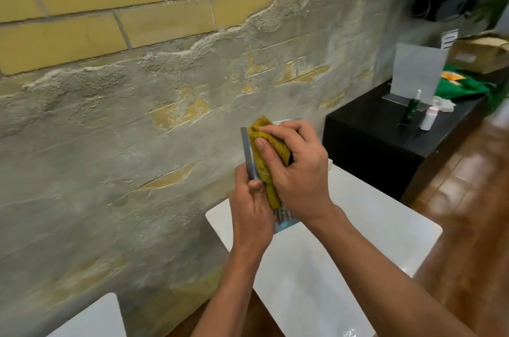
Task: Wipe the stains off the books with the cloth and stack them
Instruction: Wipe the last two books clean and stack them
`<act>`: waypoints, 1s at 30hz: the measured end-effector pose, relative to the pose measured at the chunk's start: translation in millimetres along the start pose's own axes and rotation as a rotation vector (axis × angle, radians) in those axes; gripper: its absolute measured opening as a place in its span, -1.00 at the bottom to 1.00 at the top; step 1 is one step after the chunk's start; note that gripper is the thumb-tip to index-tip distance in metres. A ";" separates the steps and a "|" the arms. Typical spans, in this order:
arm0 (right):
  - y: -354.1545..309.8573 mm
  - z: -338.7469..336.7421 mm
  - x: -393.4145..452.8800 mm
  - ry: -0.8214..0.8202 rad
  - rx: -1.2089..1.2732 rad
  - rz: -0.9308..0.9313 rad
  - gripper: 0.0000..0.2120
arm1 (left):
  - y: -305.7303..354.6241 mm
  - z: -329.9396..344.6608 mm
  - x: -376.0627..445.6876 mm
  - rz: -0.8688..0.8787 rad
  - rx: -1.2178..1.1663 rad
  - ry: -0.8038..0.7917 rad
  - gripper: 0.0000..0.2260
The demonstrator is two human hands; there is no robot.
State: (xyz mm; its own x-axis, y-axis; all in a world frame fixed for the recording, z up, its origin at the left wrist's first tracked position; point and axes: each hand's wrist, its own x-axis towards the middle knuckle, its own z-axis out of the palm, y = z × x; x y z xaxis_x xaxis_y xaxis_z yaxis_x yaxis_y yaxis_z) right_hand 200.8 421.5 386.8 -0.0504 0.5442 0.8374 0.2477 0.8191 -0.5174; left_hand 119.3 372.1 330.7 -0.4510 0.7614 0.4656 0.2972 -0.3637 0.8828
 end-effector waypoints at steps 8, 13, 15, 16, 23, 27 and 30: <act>17.6 -35.1 -3.2 0.051 -0.090 0.049 -0.79 | 6.3 21.1 -22.7 -0.024 0.049 -0.033 -0.71; 51.9 -67.3 -7.9 0.068 -0.165 0.081 -0.79 | 14.5 52.4 -33.0 -0.212 -0.099 -0.043 -0.63; 72.0 -87.4 -11.1 0.071 -0.199 0.096 -0.78 | 13.6 72.0 -36.8 -0.264 -0.136 -0.052 -0.57; 84.2 -98.0 -12.1 0.073 -0.221 0.116 -0.78 | 12.6 82.1 -39.0 -0.281 -0.145 -0.049 -0.58; 182.5 -205.1 -29.9 0.109 -0.349 0.426 -0.77 | 14.2 160.7 -42.7 -0.481 -0.245 0.025 -0.66; 225.7 -271.0 -43.9 0.045 -0.356 0.540 -0.77 | 16.0 219.6 -37.9 -0.585 -0.361 0.104 -0.63; 252.5 -306.3 -57.6 -0.031 -0.352 0.627 -0.78 | 10.7 254.1 -41.7 -0.656 -0.465 0.136 -0.56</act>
State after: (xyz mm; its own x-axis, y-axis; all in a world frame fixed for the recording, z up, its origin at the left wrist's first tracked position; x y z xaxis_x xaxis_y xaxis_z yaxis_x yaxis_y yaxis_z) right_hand 562.5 541.4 261.8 0.1770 0.9022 0.3934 0.5362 0.2468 -0.8072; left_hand 355.1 472.8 304.9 -0.5190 0.8361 -0.1780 -0.4294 -0.0749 0.9000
